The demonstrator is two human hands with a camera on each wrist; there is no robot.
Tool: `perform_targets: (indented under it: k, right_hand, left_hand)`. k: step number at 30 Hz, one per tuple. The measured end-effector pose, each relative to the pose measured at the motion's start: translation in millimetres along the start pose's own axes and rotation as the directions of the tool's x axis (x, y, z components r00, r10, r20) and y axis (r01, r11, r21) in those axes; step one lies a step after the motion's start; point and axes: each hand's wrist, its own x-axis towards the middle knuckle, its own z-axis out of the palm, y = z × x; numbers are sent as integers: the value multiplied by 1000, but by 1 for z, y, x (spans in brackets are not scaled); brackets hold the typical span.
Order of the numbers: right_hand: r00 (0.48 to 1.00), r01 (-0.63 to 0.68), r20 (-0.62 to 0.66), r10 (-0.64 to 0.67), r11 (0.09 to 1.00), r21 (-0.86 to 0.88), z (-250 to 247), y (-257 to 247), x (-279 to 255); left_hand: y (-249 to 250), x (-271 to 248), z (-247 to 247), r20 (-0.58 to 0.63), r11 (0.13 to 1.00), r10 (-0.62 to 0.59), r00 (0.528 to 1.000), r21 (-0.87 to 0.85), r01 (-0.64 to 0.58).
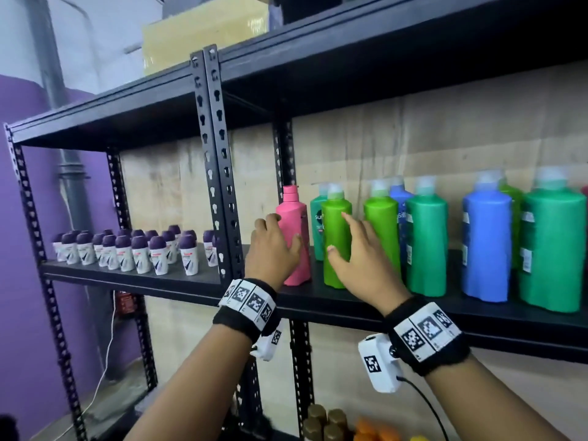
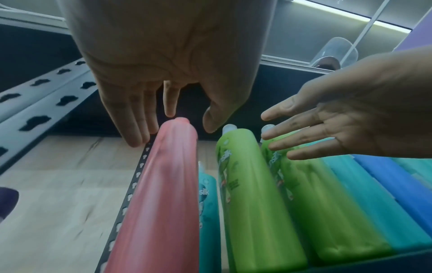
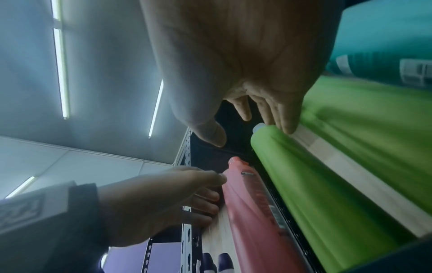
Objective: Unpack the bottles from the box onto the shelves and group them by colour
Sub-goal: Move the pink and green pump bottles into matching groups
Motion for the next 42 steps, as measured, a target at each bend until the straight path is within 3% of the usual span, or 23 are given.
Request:
perform_targets:
  k: [6,18,27,33,37,42]
  right_hand:
    - [987,-151,68,146,986,71,31,3,24]
    - [916,-392,-18,401,902,182,65,27,47]
    - [952,-268,-78,295,932,245,64,24,33]
    - [962,-126,-176,207,913,388,52,17,-3]
    - [944,-35,-282,174,898,438,36,16,-25]
    - [881,22,-439,175,912,409,1,24,-38]
  left_hand:
    - [-10,19,25,79,982,-62,995,-171,75]
    - [-35,33,55,124,915,-72,990,-388,115]
    - [-39,18,58,16,774,-87,996,-628,78]
    - [-29,-1,52,-121,729,-205,971,-680,69]
    - [-14,-11,55,-63,633,-220,973,-768,93]
    - [18,-23,68,4,519,-138,990,-852,76]
